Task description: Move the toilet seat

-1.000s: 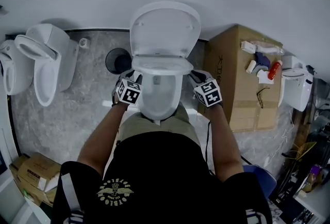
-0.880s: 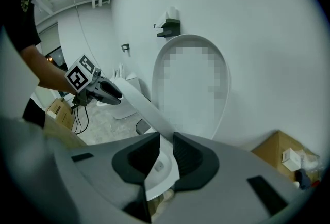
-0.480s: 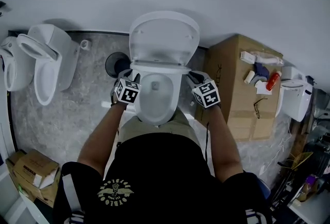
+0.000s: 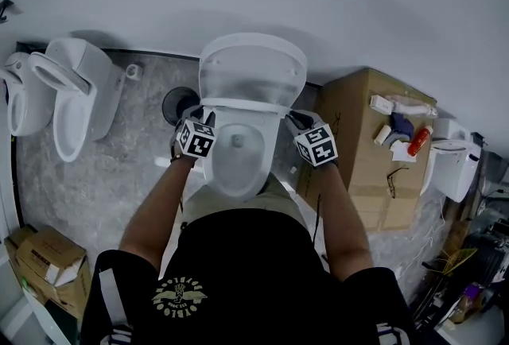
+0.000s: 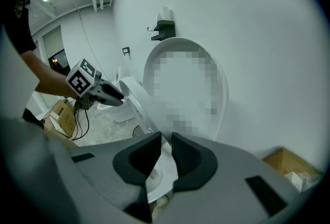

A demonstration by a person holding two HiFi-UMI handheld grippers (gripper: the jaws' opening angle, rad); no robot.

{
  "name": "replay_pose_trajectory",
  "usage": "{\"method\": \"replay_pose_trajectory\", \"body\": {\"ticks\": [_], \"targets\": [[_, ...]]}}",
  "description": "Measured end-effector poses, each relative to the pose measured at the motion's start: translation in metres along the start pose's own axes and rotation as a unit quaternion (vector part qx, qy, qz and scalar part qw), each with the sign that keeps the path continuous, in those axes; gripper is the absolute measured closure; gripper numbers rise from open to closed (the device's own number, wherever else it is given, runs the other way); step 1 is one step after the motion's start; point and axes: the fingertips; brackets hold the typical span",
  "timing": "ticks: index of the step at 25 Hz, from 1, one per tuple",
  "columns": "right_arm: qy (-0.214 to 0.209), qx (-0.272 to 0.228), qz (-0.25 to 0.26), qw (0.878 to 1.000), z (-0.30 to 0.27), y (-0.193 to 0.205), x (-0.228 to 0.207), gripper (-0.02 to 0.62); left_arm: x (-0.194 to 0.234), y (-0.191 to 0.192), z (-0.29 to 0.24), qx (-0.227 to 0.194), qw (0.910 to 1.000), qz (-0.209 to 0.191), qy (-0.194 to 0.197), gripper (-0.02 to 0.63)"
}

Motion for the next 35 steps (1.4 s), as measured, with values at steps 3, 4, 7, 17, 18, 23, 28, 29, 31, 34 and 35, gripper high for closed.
{"method": "replay_pose_trajectory", "body": {"ticks": [3,4,7,17,18,23,28,29,31,34,35], "targets": [[-0.005,-0.004,-0.001,1.000,-0.004,-0.007,-0.010,0.517,0.005,-0.009,-0.005,-0.002,1.0000,0.002,-0.006,0.459],[-0.008,-0.005,-0.001,1.000,-0.006,-0.010,-0.013,0.517,0.007,-0.012,-0.007,-0.002,1.0000,0.004,-0.007,0.459],[-0.010,-0.002,0.004,1.000,-0.011,-0.016,-0.021,0.519,0.011,-0.020,-0.012,0.000,0.9999,0.010,-0.010,0.459],[-0.006,0.016,0.040,0.999,-0.029,-0.038,-0.049,0.528,0.029,-0.046,-0.030,0.004,0.9996,0.014,-0.022,0.465],[-0.005,0.015,0.038,0.999,-0.031,-0.040,-0.052,0.528,0.031,-0.048,-0.032,0.005,0.9996,0.013,-0.023,0.463],[-0.001,0.005,0.028,1.000,-0.034,-0.046,-0.060,0.528,0.036,-0.057,-0.037,0.017,0.9992,0.027,-0.024,0.468],[0.012,0.001,0.030,0.999,-0.031,-0.043,-0.056,0.526,0.030,-0.054,-0.033,0.009,0.9996,0.027,-0.009,0.454],[0.018,-0.001,0.029,0.999,-0.028,-0.043,-0.055,0.526,0.029,-0.054,-0.031,0.004,0.9997,0.025,-0.006,0.437],[0.028,-0.014,0.022,0.999,-0.019,-0.046,-0.053,0.526,0.028,-0.056,-0.022,-0.007,0.9997,0.023,-0.007,0.425],[0.042,-0.042,0.011,0.998,0.003,-0.054,-0.046,0.526,0.028,-0.063,-0.001,-0.036,0.9989,0.027,-0.013,0.426],[0.048,-0.054,0.008,0.997,0.012,-0.058,-0.044,0.528,0.028,-0.068,0.009,-0.053,0.9981,0.028,-0.016,0.431]]}}
Point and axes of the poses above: the fingertips, and each gripper's own axes: z backward along the fingers, x to its left, y out of its underside, and after that the axes turned 6 degrees about x, right-handed
